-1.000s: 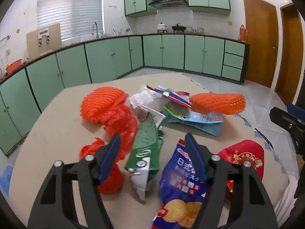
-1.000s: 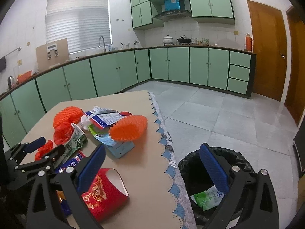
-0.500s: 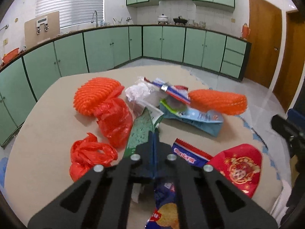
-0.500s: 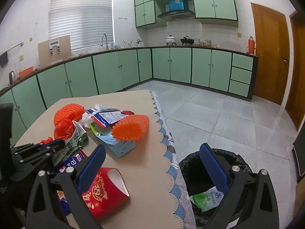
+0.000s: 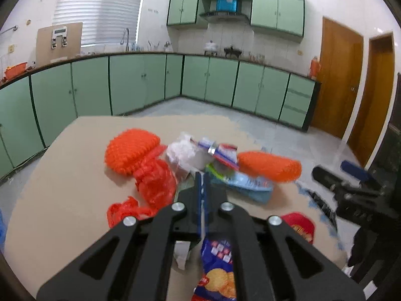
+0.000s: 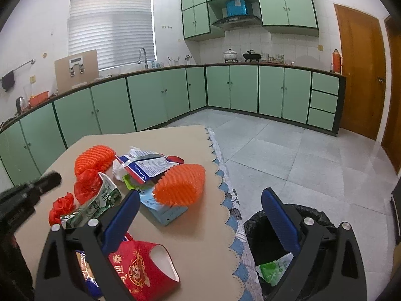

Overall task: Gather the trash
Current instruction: 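Grasp the green snack wrapper with the left tool while the right tool reaches the orange mesh net, then carry the wrapper and orange mesh net over the bin and release both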

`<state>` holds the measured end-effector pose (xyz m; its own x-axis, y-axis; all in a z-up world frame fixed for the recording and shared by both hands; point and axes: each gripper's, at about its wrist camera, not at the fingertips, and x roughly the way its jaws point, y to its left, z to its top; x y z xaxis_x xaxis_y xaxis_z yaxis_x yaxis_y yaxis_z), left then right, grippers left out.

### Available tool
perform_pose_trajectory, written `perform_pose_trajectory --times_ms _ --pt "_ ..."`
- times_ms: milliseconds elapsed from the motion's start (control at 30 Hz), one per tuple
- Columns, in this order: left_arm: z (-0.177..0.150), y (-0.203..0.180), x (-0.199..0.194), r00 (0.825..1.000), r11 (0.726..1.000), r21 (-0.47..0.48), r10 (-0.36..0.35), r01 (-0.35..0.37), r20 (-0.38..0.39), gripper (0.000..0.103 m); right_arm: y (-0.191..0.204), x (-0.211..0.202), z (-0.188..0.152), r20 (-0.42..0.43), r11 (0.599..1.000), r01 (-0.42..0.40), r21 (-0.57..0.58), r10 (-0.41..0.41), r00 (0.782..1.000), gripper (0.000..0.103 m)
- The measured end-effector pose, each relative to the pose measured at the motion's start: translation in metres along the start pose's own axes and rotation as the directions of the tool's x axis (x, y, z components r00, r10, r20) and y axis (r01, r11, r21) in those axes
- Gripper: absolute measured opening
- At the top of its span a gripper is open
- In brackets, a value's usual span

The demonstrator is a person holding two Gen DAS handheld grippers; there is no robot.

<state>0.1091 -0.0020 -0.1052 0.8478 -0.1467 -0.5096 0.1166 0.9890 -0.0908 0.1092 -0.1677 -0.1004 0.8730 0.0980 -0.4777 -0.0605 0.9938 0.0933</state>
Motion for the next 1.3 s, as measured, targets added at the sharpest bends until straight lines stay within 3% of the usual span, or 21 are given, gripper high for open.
perform_pose_trajectory --times_ms 67,100,133,367,467,567,600,633,800,1100,1300 --pt "-0.004 -0.004 0.010 1.000 1.000 0.015 0.004 -0.004 -0.024 0.022 -0.001 0.002 -0.001 -0.007 1.000 0.002 0.000 -0.002 1.000 0.095" --pt "-0.006 -0.007 0.016 0.999 0.999 0.030 0.026 -0.025 -0.030 0.038 -0.002 0.002 -0.002 -0.009 1.000 0.002 0.000 -0.002 1.000 0.095" --pt "-0.006 -0.009 0.022 0.998 0.998 0.042 0.040 -0.038 -0.038 0.043 -0.003 0.002 -0.002 -0.011 1.000 0.003 -0.001 -0.003 1.000 0.095" --pt "-0.011 -0.006 0.069 0.980 0.993 0.061 0.112 -0.103 -0.165 0.045 -0.010 0.001 0.000 -0.008 1.000 0.011 0.000 -0.011 1.000 0.095" --pt "-0.014 0.002 0.083 0.967 0.993 0.035 0.118 -0.112 -0.226 0.041 -0.012 0.003 0.002 -0.010 1.000 0.015 -0.001 -0.015 1.000 0.095" --pt "-0.012 0.007 0.080 0.972 0.995 0.004 0.098 -0.100 -0.215 0.028 -0.013 0.005 0.003 -0.012 1.000 0.021 -0.003 -0.021 1.000 0.095" --pt "-0.010 0.007 0.076 0.975 0.995 0.007 0.103 -0.104 -0.197 0.007 -0.014 0.005 0.004 -0.012 1.000 0.020 0.000 -0.020 1.000 0.095" --pt "-0.007 0.008 0.071 0.979 0.995 0.003 0.096 -0.098 -0.181 0.002 -0.014 0.006 0.005 -0.011 1.000 0.020 0.001 -0.020 1.000 0.094" --pt "0.002 0.010 0.047 0.993 0.998 -0.041 0.044 -0.049 -0.111 0.002 -0.011 0.009 0.008 -0.007 1.000 0.010 -0.004 -0.010 1.000 0.094" --pt "0.026 0.009 0.024 0.997 0.997 -0.040 0.073 -0.073 0.009 0.002 -0.001 0.042 0.018 -0.040 1.000 -0.010 -0.023 0.009 0.999 0.091" --pt "0.028 0.003 0.037 0.996 0.996 -0.024 0.090 -0.090 0.003 0.002 0.008 0.078 0.018 -0.104 0.999 -0.010 -0.046 0.006 0.995 0.080"
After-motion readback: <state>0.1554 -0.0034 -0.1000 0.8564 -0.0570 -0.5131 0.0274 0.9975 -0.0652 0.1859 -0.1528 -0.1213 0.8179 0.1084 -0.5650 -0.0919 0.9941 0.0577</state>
